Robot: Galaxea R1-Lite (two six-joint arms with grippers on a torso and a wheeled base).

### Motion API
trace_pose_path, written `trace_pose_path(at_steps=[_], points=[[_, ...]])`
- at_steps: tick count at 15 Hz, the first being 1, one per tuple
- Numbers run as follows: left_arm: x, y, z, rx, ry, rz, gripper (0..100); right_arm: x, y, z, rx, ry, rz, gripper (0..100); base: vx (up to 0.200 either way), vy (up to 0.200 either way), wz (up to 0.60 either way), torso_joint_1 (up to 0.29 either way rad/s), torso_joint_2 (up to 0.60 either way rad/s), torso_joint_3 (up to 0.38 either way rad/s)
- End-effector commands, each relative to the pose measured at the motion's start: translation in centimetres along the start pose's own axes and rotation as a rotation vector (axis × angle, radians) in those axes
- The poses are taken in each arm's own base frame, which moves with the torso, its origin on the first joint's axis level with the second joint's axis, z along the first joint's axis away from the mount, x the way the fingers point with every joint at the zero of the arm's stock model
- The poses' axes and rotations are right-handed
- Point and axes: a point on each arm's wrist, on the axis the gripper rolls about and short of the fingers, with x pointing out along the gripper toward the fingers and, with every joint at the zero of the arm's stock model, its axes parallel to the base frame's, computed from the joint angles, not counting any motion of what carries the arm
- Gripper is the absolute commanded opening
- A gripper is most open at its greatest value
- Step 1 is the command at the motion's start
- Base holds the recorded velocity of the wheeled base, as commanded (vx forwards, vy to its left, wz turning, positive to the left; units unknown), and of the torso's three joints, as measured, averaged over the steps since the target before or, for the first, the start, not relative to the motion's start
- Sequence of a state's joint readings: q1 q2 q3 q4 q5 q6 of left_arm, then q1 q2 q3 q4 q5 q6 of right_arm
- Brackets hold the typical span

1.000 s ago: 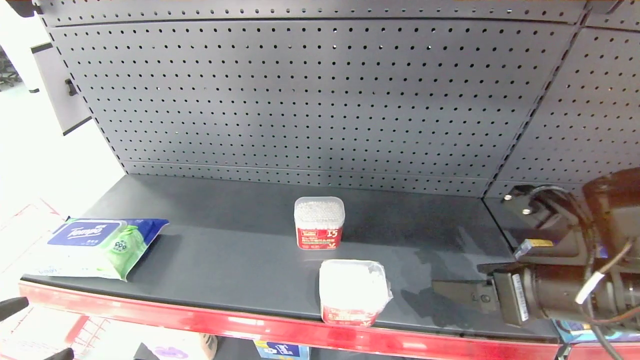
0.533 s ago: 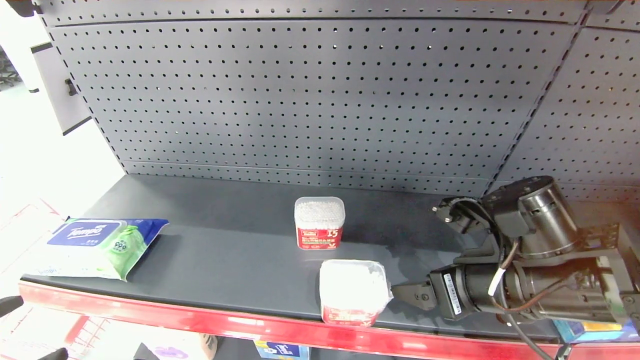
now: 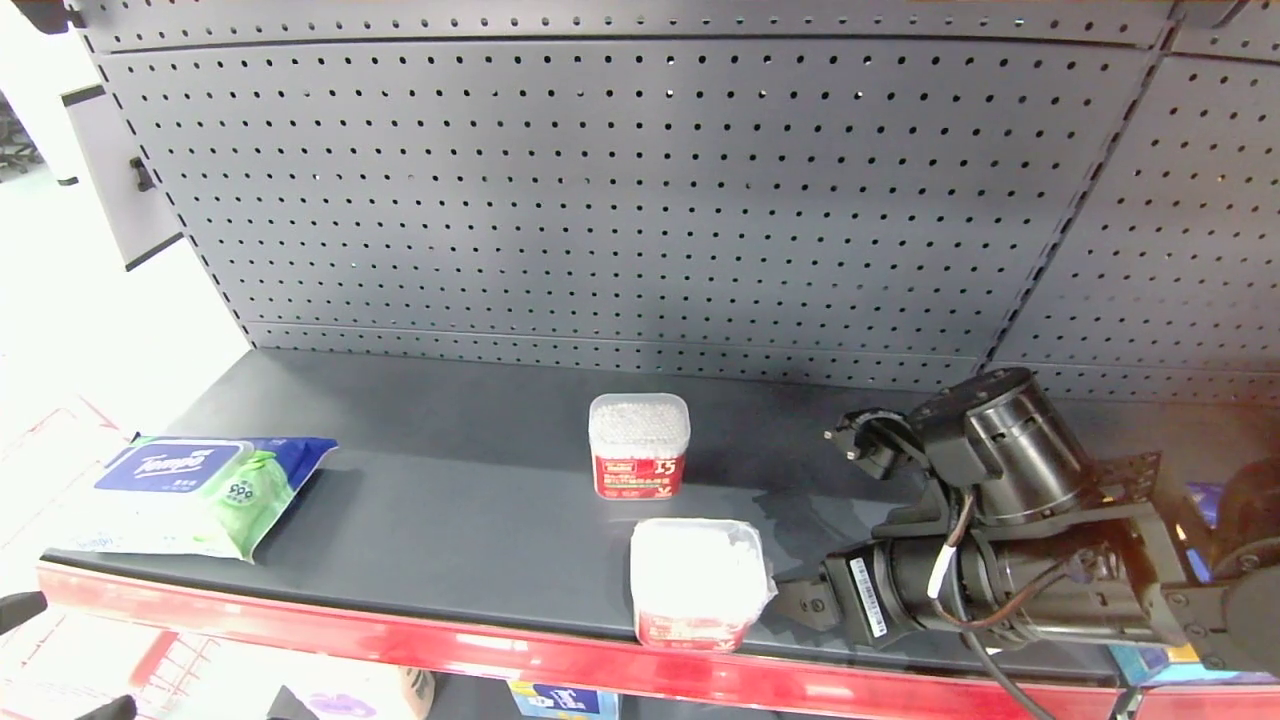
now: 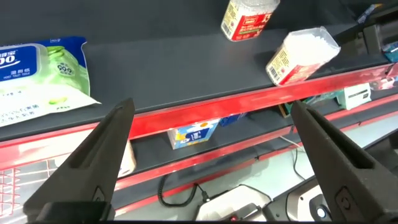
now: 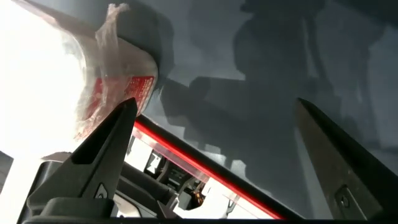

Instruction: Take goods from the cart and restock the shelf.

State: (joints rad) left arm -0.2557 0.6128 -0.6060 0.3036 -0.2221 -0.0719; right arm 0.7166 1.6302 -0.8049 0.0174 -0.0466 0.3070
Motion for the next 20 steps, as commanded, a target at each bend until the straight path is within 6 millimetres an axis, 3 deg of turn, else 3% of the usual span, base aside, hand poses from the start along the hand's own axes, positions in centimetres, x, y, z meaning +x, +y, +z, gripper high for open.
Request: trace_pose_path(at_steps=[1,20], points=[[0.1,0.0,0.1,-0.001,0.002,0.001,100,0.2,0.4,0.1,-0.007,0.003,0.009,100,0.0,0.0,0.0,0.0,0.0,0.0],[-0.1,-0.1,0.5,0.003,-0.016,0.003,100,0.7,1.6,0.5,-0.03,0.0,0.028,100,0.0,0.0,0.0,0.0,0.0,0.0]])
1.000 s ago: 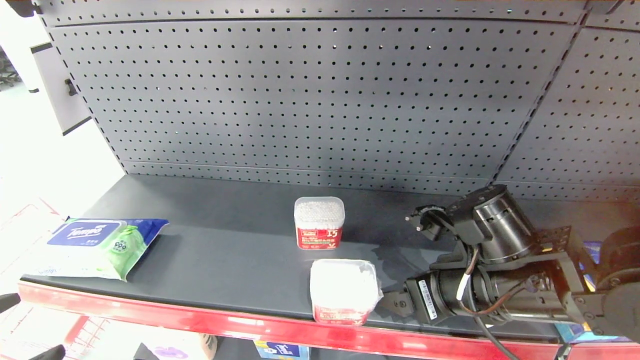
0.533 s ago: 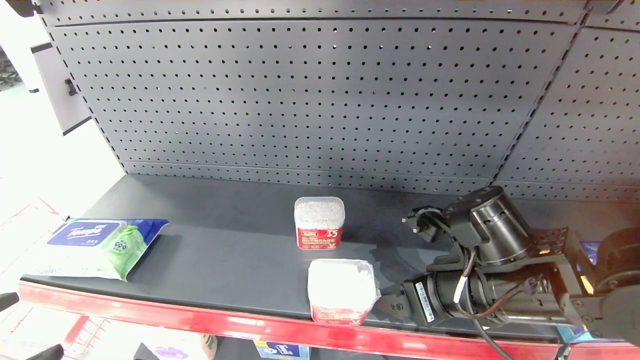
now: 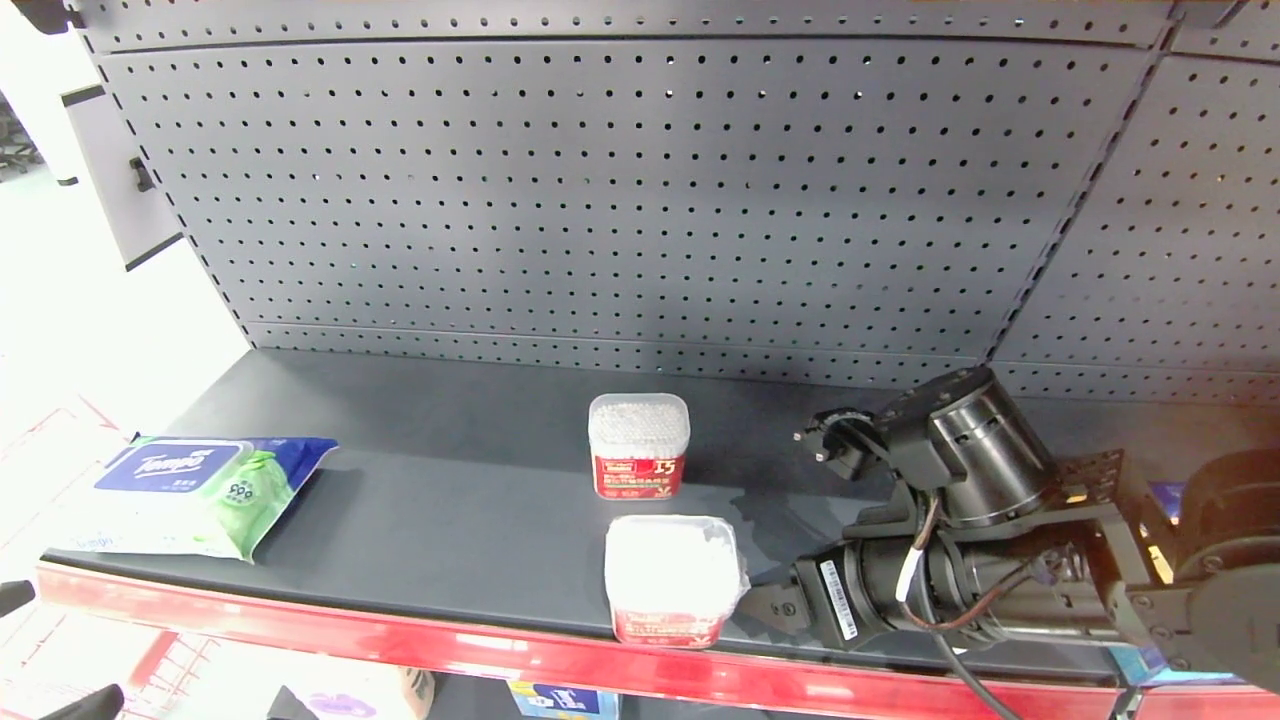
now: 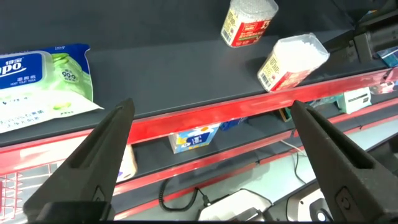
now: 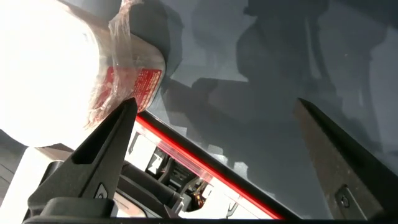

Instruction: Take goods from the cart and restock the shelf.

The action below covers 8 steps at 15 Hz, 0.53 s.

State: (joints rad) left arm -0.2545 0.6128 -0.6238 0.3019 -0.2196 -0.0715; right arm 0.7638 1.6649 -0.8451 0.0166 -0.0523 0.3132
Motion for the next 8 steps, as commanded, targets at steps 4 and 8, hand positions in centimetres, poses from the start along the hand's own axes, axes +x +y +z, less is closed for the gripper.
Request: trace_pose_path(at_steps=[4,8], points=[[0.02,0.0,0.14,0.0,-0.001,0.0,100,0.08,0.34,-0.05,-0.009,0.003,0.008,100,0.0,0.0,0.0,0.0,0.0,0.0],[0.05,0.0,0.14,-0.001,0.001,0.0,100,0.22,0.6,-0.1,-0.015,0.008,0.013,100,0.0,0.0,0.0,0.0,0.0,0.0]])
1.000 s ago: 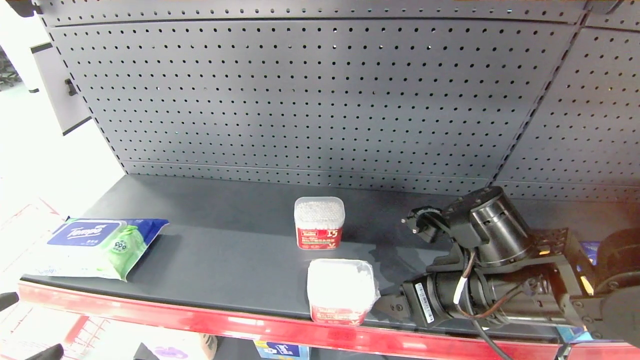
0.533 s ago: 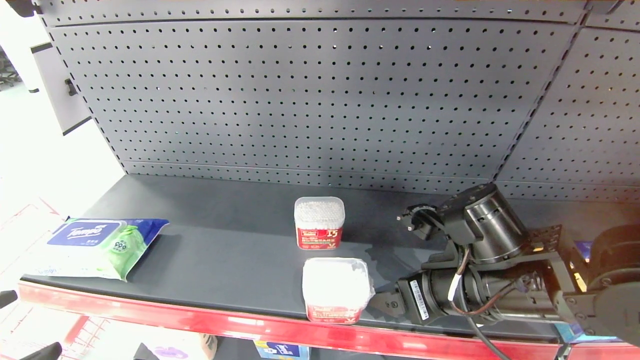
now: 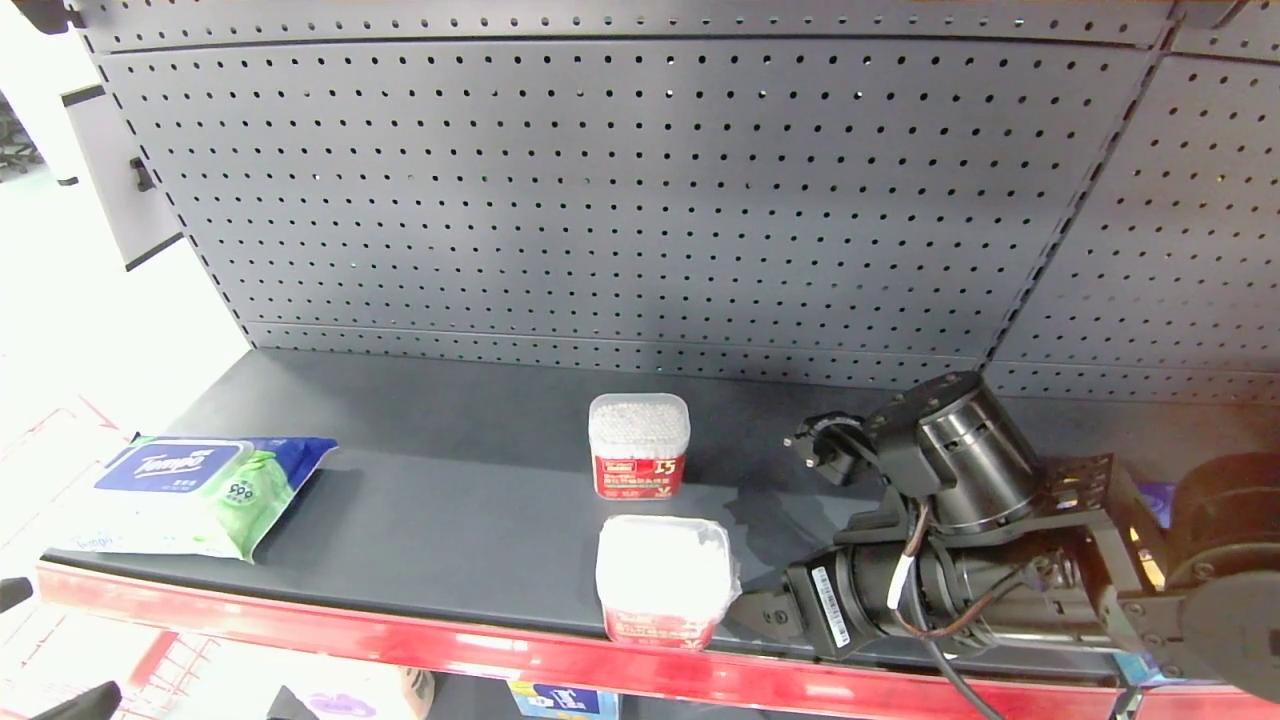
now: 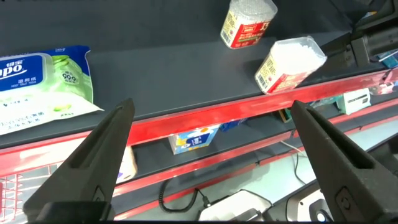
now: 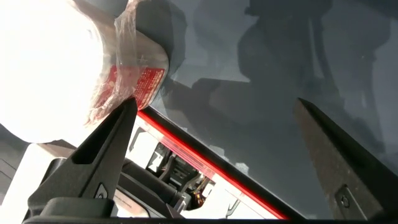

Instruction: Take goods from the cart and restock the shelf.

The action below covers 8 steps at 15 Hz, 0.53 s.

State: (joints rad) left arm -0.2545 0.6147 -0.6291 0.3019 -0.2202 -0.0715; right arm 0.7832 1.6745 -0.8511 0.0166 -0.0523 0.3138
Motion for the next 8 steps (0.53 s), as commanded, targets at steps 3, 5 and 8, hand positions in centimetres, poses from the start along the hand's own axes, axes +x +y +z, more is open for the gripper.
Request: trace_pose_path(at_steps=[3,5,8], points=[[0.13,0.03,-0.03,-0.002,0.007,0.001,100,0.27,0.19,0.07,-0.003,0.004,0.002,100,0.0,0.0,0.0,0.0,0.0,0.0],[0.13,0.03,-0.03,-0.002,0.007,0.001,100,0.32,0.19,0.06,-0.004,0.006,0.002,100,0.0,0.0,0.0,0.0,0.0,0.0],[0.18,0.04,-0.06,-0.003,0.01,0.0,100,0.41,0.33,0.32,-0.004,0.0,0.005,100,0.0,0.0,0.0,0.0,0.0,0.0]])
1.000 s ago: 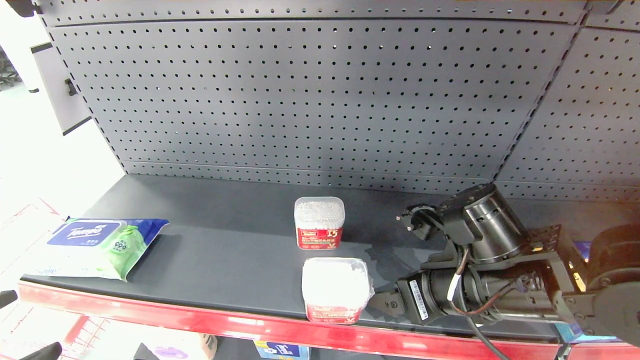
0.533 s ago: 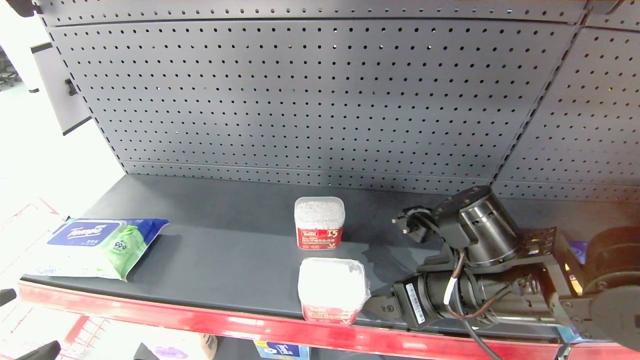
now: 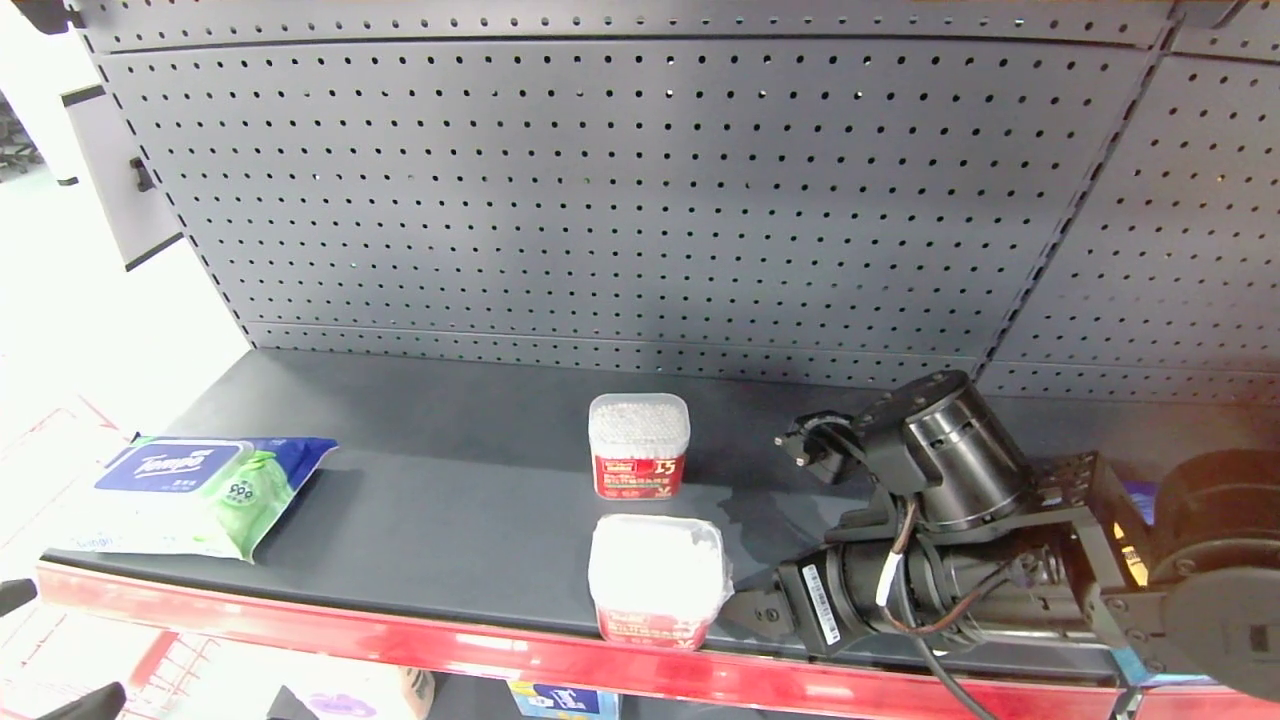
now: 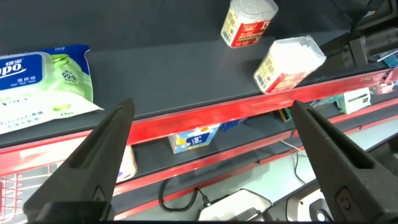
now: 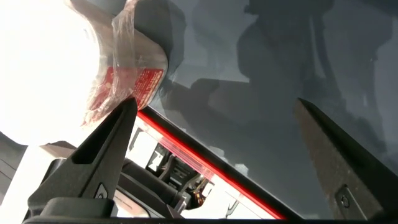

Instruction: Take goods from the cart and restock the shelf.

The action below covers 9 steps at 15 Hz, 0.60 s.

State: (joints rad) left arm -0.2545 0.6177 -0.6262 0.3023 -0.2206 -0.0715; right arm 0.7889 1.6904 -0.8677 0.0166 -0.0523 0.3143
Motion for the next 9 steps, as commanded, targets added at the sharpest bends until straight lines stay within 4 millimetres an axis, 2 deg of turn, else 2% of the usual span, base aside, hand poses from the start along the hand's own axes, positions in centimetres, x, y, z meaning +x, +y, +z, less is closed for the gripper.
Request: trace_pose_path(at_steps=[1,9], points=[[0.11,0.02,0.01,-0.002,0.005,0.0,100,0.16,0.1,0.18,0.0,-0.001,0.001,100,0.0,0.0,0.0,0.0,0.0,0.0],[0.11,0.03,0.02,-0.002,0.005,0.001,100,0.27,0.16,0.21,-0.002,0.0,0.002,100,0.0,0.0,0.0,0.0,0.0,0.0]])
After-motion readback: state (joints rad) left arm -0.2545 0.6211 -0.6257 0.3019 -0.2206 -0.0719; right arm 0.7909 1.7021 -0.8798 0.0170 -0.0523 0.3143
